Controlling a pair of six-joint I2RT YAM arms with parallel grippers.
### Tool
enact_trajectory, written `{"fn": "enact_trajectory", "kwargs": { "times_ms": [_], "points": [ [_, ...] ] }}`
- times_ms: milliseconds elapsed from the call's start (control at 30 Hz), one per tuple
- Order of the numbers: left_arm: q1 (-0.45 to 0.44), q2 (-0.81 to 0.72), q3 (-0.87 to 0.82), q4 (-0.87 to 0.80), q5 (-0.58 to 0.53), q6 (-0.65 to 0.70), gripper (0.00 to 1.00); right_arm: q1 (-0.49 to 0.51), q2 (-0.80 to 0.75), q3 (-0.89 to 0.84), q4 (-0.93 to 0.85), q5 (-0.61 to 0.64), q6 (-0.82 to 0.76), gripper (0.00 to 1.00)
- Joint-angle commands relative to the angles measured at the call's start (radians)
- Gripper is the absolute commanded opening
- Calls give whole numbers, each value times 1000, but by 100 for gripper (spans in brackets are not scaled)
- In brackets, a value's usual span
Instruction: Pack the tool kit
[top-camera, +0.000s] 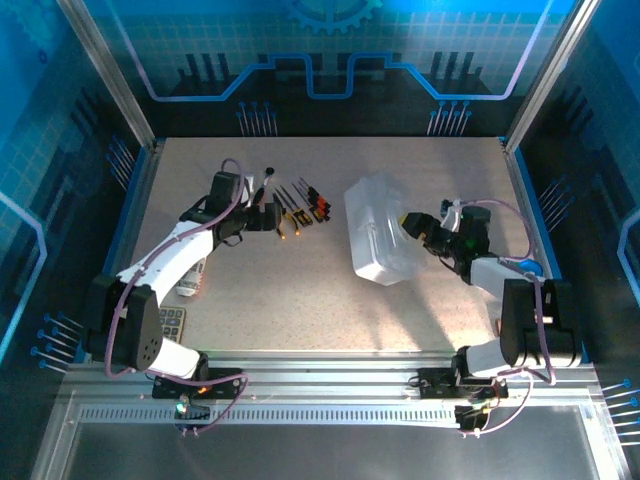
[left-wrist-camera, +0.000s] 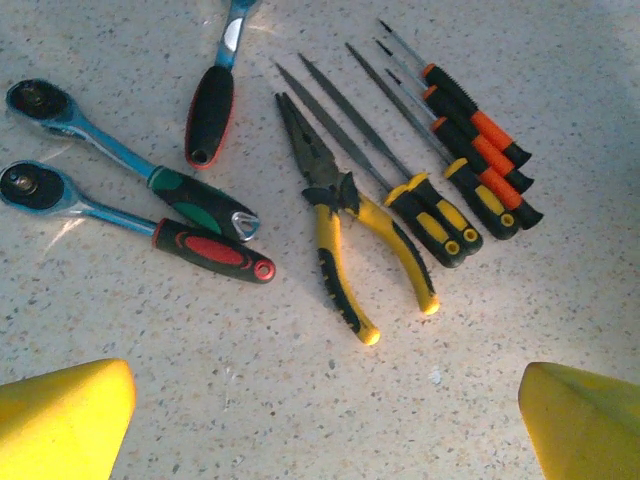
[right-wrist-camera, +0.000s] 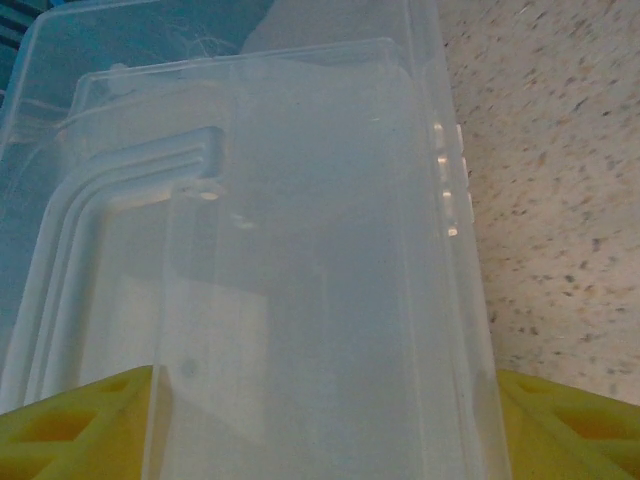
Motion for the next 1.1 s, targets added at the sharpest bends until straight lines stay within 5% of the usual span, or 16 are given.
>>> {"fn": "enact_trajectory", "kwargs": {
  "times_ms": [0, 400, 833, 1067],
  "points": [
    [-17, 9, 36, 10, 22, -26, 99, 24, 92, -84, 84, -4, 57, 51],
    [-57, 45, 62, -19, 20, -17, 99, 38, 176, -128, 198, 53, 69, 63],
    [-69, 65, 67, -30, 21, -8, 99, 32, 4, -76, -98, 145, -69, 78],
    [-74, 73, 68, -29, 23, -5, 99, 17, 3, -71, -118, 143, -81, 78]
  ]
}}
